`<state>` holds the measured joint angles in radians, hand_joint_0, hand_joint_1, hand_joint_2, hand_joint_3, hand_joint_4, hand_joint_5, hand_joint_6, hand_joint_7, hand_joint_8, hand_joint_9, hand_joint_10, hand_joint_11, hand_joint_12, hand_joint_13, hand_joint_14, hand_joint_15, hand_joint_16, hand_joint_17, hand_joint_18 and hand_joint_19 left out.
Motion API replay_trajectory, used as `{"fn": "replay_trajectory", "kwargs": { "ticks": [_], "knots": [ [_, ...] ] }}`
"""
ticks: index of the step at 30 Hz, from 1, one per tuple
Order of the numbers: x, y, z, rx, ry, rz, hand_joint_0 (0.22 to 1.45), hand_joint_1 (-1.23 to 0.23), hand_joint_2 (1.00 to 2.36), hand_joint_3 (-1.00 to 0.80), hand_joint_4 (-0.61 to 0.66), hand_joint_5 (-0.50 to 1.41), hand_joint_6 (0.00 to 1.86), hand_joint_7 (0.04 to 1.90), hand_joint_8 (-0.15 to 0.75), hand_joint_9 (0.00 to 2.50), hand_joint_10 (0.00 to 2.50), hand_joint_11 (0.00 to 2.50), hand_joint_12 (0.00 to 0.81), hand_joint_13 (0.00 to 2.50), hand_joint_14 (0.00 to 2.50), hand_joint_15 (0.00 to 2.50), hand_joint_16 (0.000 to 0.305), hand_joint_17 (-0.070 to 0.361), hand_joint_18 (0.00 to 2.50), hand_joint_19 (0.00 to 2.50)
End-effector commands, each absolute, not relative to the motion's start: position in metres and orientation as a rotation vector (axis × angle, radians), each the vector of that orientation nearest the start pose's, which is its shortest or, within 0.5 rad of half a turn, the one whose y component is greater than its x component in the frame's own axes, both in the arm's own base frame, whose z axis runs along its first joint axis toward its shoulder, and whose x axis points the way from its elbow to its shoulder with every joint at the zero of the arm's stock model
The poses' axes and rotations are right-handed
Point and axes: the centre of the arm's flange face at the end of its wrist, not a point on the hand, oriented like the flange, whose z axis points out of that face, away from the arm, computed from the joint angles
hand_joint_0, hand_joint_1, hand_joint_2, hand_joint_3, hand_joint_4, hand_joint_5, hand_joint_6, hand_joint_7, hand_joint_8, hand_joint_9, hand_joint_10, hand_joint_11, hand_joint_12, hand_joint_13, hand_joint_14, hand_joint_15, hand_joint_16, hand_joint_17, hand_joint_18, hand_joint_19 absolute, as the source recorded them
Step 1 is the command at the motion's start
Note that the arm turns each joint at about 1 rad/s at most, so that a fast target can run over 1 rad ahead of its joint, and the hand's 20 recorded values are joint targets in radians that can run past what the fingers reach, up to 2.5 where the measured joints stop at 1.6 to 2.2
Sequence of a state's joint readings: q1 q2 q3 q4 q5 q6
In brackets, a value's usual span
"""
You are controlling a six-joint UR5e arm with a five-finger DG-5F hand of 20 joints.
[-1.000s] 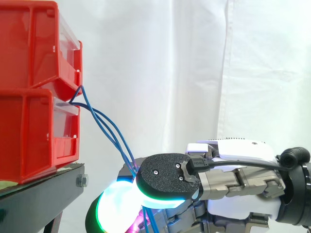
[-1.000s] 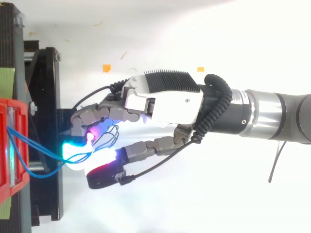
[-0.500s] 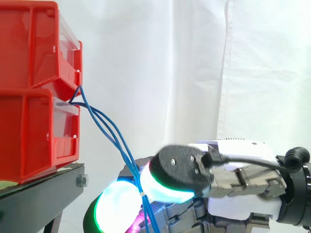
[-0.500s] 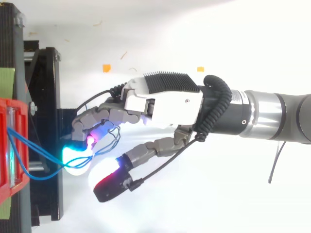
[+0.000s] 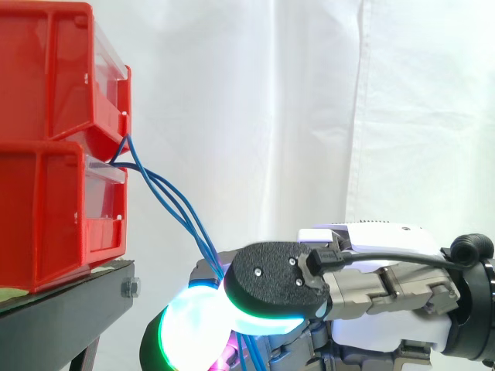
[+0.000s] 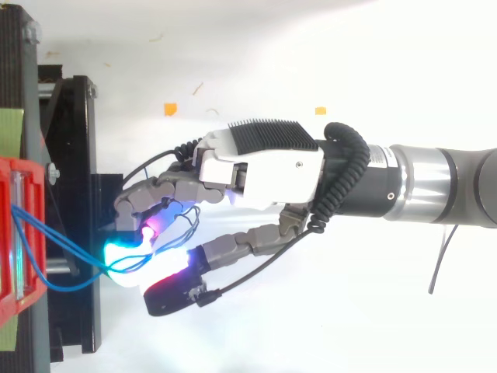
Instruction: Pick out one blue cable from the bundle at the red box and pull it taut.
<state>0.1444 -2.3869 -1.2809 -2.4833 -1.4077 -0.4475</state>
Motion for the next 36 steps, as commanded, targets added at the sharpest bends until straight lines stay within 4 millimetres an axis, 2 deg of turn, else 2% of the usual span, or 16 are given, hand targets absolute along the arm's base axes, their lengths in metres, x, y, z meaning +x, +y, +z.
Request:
{"fn": "replay_trajectory", "kwargs": {
  "ticks": [1,4,6,7,8,9,10,14,15,16,20,23,27,28,31,36],
  "knots": [
    [0.7730,-0.0387,0.1710,0.830,1.256,0.919,0.62,-0.68,1.02,-0.14,0.03,-0.11,0.59,1.14,0.219,0.88,0.02,0.42,0.304,0.77,0.02,0.46,0.045,0.102,0.53,0.63],
    [0.7739,-0.0380,0.1735,0.826,1.255,0.927,0.64,-0.72,1.02,-0.07,0.06,-0.13,0.66,1.01,0.232,0.88,0.01,0.42,0.317,0.79,0.02,0.45,0.048,0.109,0.57,0.63],
    [0.7746,-0.0373,0.1747,0.823,1.256,0.935,0.62,-0.73,1.02,-0.11,0.06,-0.13,0.68,0.99,0.229,0.88,0.02,0.43,0.314,0.79,0.02,0.45,0.048,0.108,0.57,0.63],
    [0.7745,-0.0372,0.1746,0.826,1.256,0.939,0.56,-0.72,1.01,-0.29,0.07,-0.13,0.68,0.99,0.224,0.87,0.02,0.44,0.311,0.78,0.02,0.46,0.047,0.105,0.55,0.64],
    [0.7744,-0.0382,0.1746,0.827,1.256,0.940,0.55,-0.71,1.01,-0.36,0.07,-0.13,0.69,0.97,0.225,0.87,0.02,0.44,0.314,0.78,0.02,0.46,0.047,0.106,0.56,0.64],
    [0.7744,-0.0382,0.1746,0.831,1.254,0.945,0.53,-0.67,1.00,-0.48,0.07,-0.14,0.69,0.96,0.231,0.87,0.02,0.43,0.320,0.79,0.02,0.46,0.048,0.109,0.56,0.63],
    [0.7744,-0.0382,0.1746,0.832,1.254,0.946,0.52,-0.61,1.00,-0.50,0.08,-0.13,0.68,0.94,0.236,0.87,0.02,0.42,0.322,0.79,0.02,0.45,0.049,0.111,0.56,0.63],
    [0.7741,-0.0382,0.1742,0.842,1.253,0.955,0.51,-0.47,1.00,-0.50,0.11,-0.10,0.60,1.05,0.232,0.89,0.01,0.39,0.323,0.79,0.02,0.44,0.050,0.112,0.57,0.61],
    [0.7741,-0.0381,0.1742,0.843,1.252,0.958,0.51,-0.39,1.00,-0.50,0.10,-0.08,0.52,1.21,0.224,0.90,0.01,0.37,0.321,0.79,0.02,0.44,0.050,0.112,0.57,0.62],
    [0.7741,-0.0379,0.1742,0.845,1.252,0.962,0.53,-0.32,1.00,-0.50,0.10,-0.08,0.50,1.24,0.218,0.89,0.01,0.36,0.316,0.79,0.02,0.44,0.048,0.109,0.56,0.62],
    [0.7743,-0.0371,0.1744,0.841,1.254,0.970,0.57,-0.25,1.00,-0.50,0.08,-0.08,0.50,1.17,0.209,0.88,0.01,0.35,0.307,0.77,0.02,0.45,0.046,0.103,0.52,0.64],
    [0.7758,-0.0369,0.1770,0.839,1.250,0.972,0.58,-0.29,1.00,-0.49,0.08,-0.08,0.50,1.17,0.212,0.88,0.01,0.36,0.313,0.76,0.02,0.45,0.046,0.104,0.51,0.66],
    [0.7761,-0.0366,0.1776,0.837,1.252,0.974,0.61,-0.44,1.02,-0.30,0.04,-0.08,0.50,1.30,0.223,0.88,0.01,0.39,0.317,0.76,0.02,0.45,0.046,0.103,0.51,0.66],
    [0.7761,-0.0366,0.1776,0.837,1.252,0.974,0.61,-0.47,1.02,-0.24,0.04,-0.08,0.54,1.24,0.227,0.88,0.01,0.39,0.317,0.76,0.02,0.46,0.046,0.104,0.51,0.65],
    [0.7770,-0.0365,0.1790,0.835,1.249,0.975,0.61,-0.52,1.02,-0.15,0.04,-0.09,0.57,1.21,0.234,0.89,0.01,0.39,0.322,0.77,0.02,0.45,0.047,0.106,0.52,0.65],
    [0.7774,-0.0362,0.1797,0.834,1.249,0.977,0.62,-0.60,1.01,-0.07,0.07,-0.09,0.60,1.14,0.257,0.90,0.01,0.39,0.344,0.79,0.02,0.44,0.052,0.118,0.57,0.62]
  ]
}}
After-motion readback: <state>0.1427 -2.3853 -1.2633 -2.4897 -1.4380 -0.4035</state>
